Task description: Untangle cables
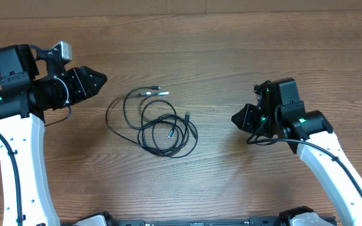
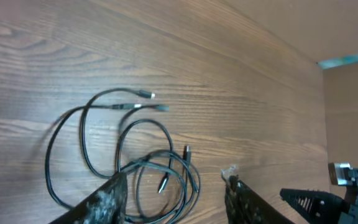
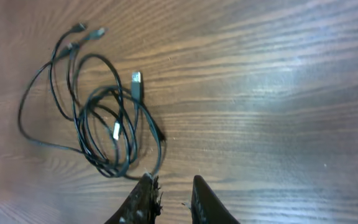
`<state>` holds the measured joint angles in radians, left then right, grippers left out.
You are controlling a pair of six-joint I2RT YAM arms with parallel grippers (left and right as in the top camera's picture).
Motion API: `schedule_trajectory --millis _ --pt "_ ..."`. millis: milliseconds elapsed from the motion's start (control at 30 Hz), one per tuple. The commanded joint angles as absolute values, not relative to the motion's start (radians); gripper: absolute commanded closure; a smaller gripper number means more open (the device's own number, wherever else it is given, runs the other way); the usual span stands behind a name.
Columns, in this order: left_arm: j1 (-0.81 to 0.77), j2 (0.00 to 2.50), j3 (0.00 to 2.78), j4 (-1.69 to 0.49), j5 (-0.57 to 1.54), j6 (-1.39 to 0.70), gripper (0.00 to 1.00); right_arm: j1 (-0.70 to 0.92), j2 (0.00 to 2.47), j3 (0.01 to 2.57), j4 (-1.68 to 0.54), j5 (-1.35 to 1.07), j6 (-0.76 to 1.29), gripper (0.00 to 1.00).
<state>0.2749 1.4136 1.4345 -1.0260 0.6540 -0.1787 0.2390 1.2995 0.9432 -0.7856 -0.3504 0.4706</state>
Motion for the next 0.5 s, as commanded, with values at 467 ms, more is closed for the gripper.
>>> schedule_trajectory --millis 467 --pt "-0.276 1.517 1.435 -1.135 0.31 -0.12 0.5 0.241 1.279 0.964 -0.831 -0.341 0.463 0.82"
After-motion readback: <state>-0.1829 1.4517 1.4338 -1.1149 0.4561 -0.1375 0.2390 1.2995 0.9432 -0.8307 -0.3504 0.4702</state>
